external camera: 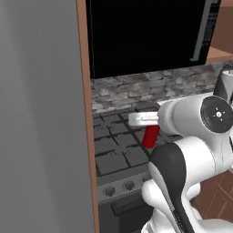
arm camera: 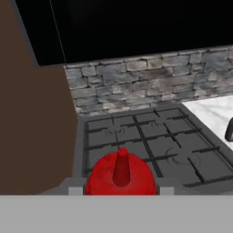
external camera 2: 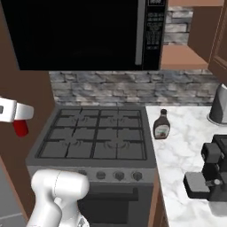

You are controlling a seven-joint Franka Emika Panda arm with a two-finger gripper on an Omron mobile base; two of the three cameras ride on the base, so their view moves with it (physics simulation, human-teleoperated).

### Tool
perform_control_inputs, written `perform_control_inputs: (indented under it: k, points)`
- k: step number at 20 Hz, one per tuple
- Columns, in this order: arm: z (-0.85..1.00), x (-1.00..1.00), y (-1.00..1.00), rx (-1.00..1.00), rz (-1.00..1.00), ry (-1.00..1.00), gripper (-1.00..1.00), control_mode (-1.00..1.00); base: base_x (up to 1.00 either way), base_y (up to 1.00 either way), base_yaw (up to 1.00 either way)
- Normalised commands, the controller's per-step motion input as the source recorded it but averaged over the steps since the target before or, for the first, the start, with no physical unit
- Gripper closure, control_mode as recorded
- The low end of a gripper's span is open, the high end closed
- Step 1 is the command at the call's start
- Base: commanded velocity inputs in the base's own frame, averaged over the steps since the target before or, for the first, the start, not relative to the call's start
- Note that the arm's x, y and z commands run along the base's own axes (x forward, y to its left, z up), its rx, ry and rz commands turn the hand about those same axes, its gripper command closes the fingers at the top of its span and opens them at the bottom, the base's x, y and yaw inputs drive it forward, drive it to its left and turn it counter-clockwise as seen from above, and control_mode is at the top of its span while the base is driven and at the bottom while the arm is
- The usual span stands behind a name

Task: Take 2 condiments from the cabinet and move them on the counter near the stove.Make sure the condiments are lined up with each other, next to each other.

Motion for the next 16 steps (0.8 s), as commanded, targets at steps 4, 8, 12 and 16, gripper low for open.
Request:
perform_control_inputs:
  k: [4,8,12,16]
  points:
    - [0.0,0.0,0.0,0.0,0.0,0.0,1.0,1.0,0.61,-0.23,0.23]
    - [0.0,0.0,0.0,0.0,0.0,0.0,1.0,1.0,0.55,-0.29,0.21]
    - [0.0,0.0,0.0,0.0,0.0,0.0,1.0,1.0,0.34,-0.29,0.16]
    - [0.0,0.0,0.0,0.0,0.0,0.0,1.0,1.0,0.18,-0.16,0.07]
